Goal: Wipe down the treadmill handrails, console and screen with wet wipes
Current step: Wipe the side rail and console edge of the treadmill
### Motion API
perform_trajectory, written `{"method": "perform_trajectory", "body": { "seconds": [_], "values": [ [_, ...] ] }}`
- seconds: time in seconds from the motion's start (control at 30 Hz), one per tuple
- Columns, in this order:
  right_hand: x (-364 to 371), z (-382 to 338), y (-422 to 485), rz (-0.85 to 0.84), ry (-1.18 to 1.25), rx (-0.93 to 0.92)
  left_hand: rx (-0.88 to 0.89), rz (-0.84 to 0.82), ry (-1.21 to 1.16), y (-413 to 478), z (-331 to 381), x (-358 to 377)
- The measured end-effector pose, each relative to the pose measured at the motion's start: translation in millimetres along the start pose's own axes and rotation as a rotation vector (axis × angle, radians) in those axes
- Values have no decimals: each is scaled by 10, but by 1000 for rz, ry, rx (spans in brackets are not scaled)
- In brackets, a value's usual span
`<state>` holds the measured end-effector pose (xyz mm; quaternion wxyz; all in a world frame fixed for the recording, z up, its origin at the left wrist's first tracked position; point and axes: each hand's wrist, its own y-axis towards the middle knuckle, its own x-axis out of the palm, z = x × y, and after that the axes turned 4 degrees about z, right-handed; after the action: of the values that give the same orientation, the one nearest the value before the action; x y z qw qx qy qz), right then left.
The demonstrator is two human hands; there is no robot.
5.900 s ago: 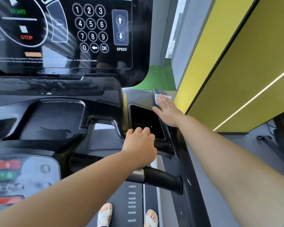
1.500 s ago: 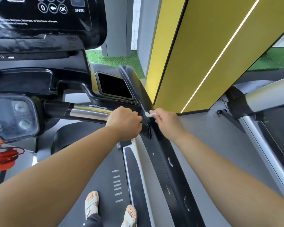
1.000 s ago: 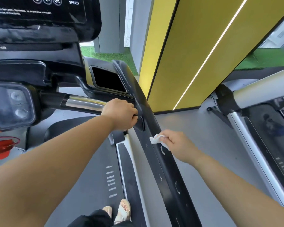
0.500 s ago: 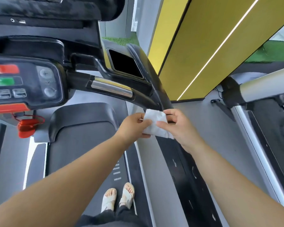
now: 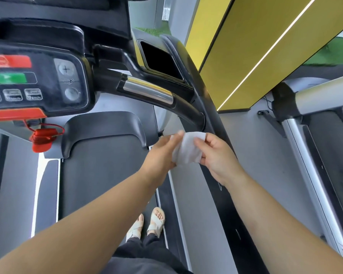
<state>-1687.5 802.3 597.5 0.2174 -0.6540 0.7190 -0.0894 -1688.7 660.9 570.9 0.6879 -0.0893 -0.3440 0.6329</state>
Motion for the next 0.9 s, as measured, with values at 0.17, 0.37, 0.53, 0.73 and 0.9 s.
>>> {"method": "perform_trajectory", "body": {
  "seconds": [0.17,0.37,0.53,0.73,0.9],
  "values": [
    [0,-19,26,231,-14,-36,-105,67,-388,34,50,-167],
    [72,-32,-66,157,-39,12,-137,-16,-479,13,115,-132],
    [182,-77,-160,-91,223,184,92,84,-32,-13,74,-18],
    [73,21,-139,-7,-4,105,188,290,342,8,-30,45],
    [-126,58,-90,1,-269,-48,-118,-166,-191,25,-256,76]
  ]
}}
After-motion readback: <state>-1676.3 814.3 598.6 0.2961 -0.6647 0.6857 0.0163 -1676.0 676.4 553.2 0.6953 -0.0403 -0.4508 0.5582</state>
